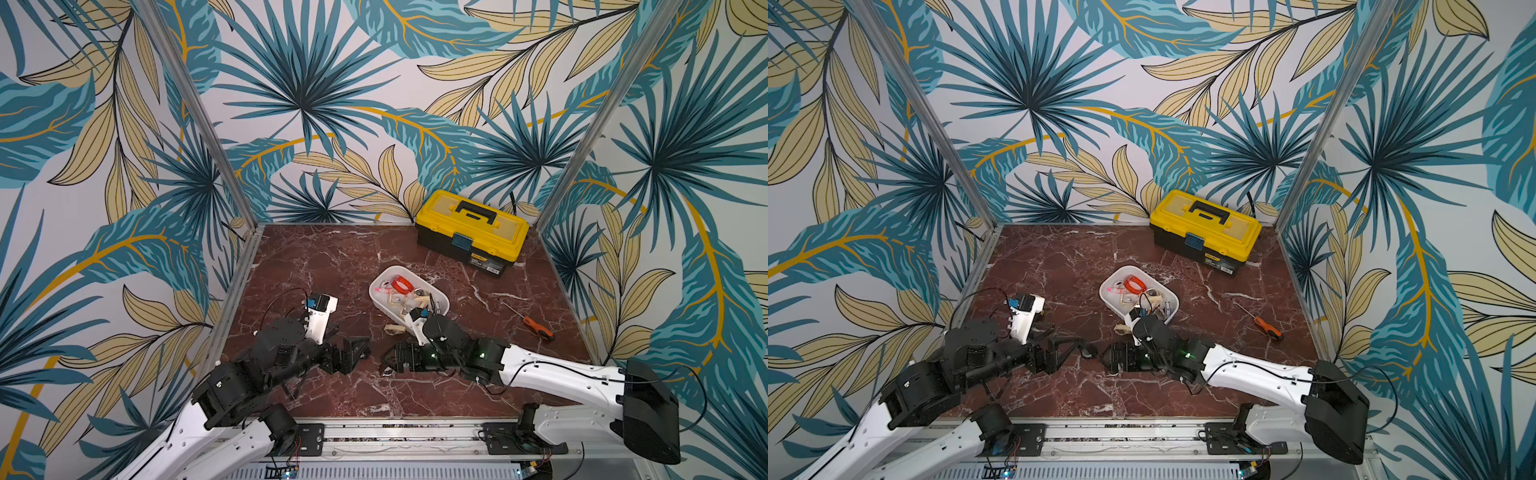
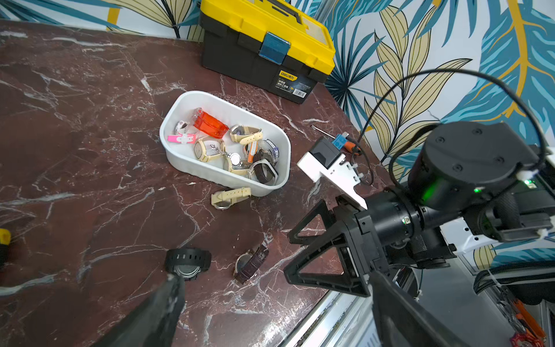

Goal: Put the watch into the storage box
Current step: Pick up the watch at the center of the board.

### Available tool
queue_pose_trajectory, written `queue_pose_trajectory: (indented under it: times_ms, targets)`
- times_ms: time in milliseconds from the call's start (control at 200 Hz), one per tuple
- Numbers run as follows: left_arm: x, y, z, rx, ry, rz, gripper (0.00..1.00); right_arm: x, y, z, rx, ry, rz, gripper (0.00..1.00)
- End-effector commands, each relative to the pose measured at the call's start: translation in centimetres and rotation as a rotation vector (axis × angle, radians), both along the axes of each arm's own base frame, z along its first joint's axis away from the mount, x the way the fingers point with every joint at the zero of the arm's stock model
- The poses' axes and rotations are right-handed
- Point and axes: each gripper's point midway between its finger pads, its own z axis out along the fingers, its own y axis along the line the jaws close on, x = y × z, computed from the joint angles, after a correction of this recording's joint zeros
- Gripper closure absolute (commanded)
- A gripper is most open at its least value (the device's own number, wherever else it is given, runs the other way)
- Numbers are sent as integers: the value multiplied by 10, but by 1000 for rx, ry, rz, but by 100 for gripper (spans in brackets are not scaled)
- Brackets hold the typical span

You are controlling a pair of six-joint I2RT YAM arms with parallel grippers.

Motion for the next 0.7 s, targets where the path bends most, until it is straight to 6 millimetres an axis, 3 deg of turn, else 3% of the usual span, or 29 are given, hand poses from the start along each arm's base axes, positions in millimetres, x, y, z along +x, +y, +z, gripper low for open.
queue_pose_trajectory:
  times_ms: [0, 331, 481, 696]
  targets:
    - [1, 3, -20, 38, 50, 32, 0, 8, 2, -2, 32, 10, -152, 1]
    - [-8, 2, -26, 67, 43, -2, 0, 7, 29, -29, 42, 84, -233, 5]
    - [-8, 3, -28, 69, 43, 3, 0, 3, 26, -44, 6, 109, -268, 6]
    - [-7, 0, -28, 75, 42, -6, 0, 11, 31, -45, -11, 81, -279, 9]
